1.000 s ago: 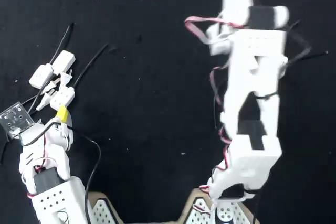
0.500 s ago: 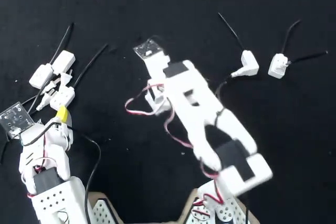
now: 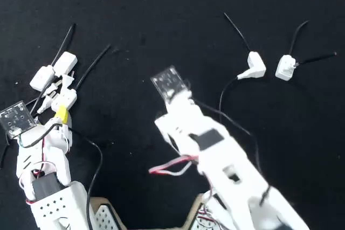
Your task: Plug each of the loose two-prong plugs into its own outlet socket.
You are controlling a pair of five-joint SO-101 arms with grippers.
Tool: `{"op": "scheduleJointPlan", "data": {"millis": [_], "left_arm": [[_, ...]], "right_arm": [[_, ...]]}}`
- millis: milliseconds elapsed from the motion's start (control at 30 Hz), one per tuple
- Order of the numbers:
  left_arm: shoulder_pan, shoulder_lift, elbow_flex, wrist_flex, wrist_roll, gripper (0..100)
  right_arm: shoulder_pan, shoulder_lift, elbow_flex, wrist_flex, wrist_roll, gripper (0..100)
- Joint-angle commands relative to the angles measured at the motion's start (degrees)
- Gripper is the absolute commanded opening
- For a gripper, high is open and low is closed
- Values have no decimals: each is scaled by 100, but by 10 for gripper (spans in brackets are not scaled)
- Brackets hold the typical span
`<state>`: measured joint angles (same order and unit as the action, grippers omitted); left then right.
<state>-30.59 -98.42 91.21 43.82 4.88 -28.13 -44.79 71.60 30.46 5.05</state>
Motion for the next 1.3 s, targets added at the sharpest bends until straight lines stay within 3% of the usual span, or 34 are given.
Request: {"op": "scheduleJointPlan", "data": {"millis": [0, 200, 433, 600, 800, 1067, 1267], "left_arm": [[31, -26, -479, -70, -88, 257], [-163, 26, -1613, 334, -686, 257], [-171, 35, -3231, 1178, -765, 257], [-171, 431, -3081, 835, -1732, 257], [-127, 2259, -2782, 642, -2514, 257], [-127, 5284, -3908, 686, -3815, 258], [-84, 7156, -5077, 695, -3947, 258]], "right_arm": [[-114, -927, 453, -431, -44, 219], [-114, -1613, 945, -440, -44, 219], [-114, -1710, 1068, -448, -44, 219], [-114, -1710, 1068, -448, -44, 219], [-114, -1710, 1068, -448, -44, 219], [-114, -1710, 1068, -448, -44, 219], [-114, -1710, 1068, -448, -44, 219]]}}
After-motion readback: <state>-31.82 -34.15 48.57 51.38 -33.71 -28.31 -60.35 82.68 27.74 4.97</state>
